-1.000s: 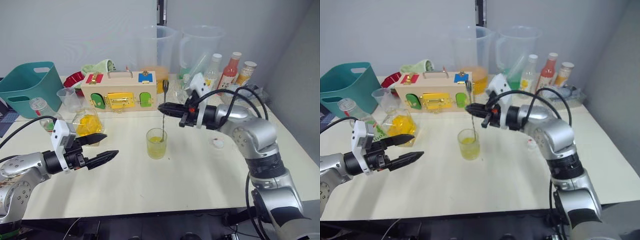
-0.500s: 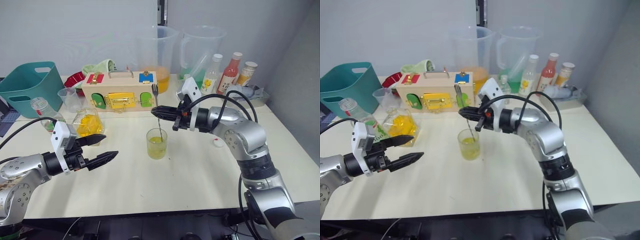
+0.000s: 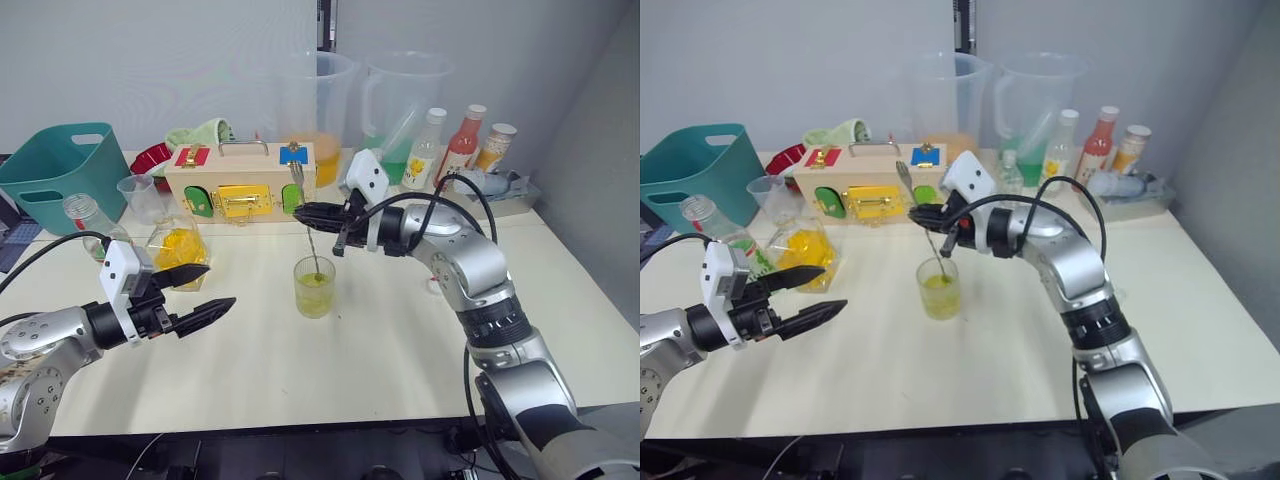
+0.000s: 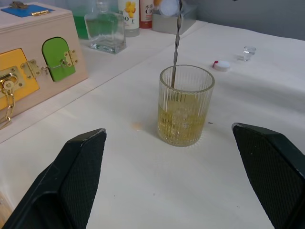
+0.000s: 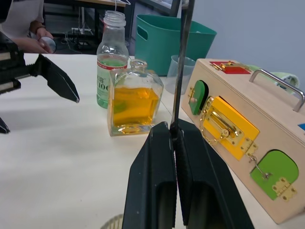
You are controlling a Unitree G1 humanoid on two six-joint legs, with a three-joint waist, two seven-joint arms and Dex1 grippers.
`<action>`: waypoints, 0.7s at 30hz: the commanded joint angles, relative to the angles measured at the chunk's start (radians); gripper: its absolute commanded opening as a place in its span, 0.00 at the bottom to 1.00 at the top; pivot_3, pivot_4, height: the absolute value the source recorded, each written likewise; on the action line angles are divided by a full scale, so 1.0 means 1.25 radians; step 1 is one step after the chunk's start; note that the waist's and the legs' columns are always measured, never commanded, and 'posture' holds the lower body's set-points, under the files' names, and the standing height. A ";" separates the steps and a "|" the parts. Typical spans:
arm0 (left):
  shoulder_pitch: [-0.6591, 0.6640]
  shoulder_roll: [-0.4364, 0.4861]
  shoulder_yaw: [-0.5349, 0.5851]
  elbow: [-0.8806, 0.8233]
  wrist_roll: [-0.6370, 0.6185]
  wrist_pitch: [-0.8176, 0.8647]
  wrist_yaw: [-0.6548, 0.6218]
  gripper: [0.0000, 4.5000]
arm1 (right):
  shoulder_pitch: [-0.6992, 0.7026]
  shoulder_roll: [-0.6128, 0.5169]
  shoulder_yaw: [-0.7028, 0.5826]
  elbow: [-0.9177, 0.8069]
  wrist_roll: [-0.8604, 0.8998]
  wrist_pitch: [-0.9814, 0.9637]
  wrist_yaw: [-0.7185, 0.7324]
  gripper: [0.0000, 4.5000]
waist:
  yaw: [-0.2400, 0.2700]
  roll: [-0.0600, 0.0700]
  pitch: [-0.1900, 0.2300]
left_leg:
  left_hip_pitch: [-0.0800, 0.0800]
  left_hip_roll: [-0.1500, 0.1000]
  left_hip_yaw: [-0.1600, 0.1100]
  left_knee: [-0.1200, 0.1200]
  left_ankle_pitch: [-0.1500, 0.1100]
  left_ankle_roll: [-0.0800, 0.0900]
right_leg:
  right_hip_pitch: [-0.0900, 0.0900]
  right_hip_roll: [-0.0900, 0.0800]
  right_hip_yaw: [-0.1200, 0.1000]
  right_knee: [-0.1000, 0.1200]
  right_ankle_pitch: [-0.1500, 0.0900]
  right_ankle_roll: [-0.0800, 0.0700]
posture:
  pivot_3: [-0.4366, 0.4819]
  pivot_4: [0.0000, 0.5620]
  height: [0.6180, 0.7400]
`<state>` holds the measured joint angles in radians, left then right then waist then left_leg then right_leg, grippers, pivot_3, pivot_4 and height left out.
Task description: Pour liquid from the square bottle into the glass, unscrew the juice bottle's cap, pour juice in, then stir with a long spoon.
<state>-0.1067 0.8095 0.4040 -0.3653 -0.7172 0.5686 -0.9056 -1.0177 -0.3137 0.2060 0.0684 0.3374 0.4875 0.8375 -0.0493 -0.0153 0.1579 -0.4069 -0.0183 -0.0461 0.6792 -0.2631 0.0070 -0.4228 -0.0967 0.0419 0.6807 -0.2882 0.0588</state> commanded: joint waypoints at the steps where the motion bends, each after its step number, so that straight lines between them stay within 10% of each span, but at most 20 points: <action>1: 0.011 -0.005 0.003 -0.026 -0.006 -0.011 0.003 1.00 | -0.014 0.018 -0.005 -0.048 0.019 0.008 0.016 0.00 | 0.000 0.000 0.000 | 0.000 0.000 0.000 0.000 0.000 0.000 | 0.000 0.000 0.000 0.000 0.000 0.000 | 0.48 0.27 1.00; 21: -0.056 -0.006 -0.059 0.042 0.041 -0.056 -0.023 1.00 | 0.020 -0.126 -0.056 -0.195 0.101 0.229 0.052 0.00 | 0.003 0.000 0.000 | 0.000 0.000 -0.001 0.000 0.000 0.000 | 0.000 0.000 0.000 0.000 0.000 0.000 | 0.48 0.27 1.00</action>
<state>-0.1615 0.7965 0.3253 -0.2995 -0.6684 0.5221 -0.9297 -0.9676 -0.4660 0.1657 -0.1565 0.4549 0.7875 0.9042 -0.0454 -0.0153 0.1579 -0.4069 -0.0187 -0.0470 0.6790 -0.2634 0.0075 -0.4225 -0.0966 0.0414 0.6805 -0.2882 0.0588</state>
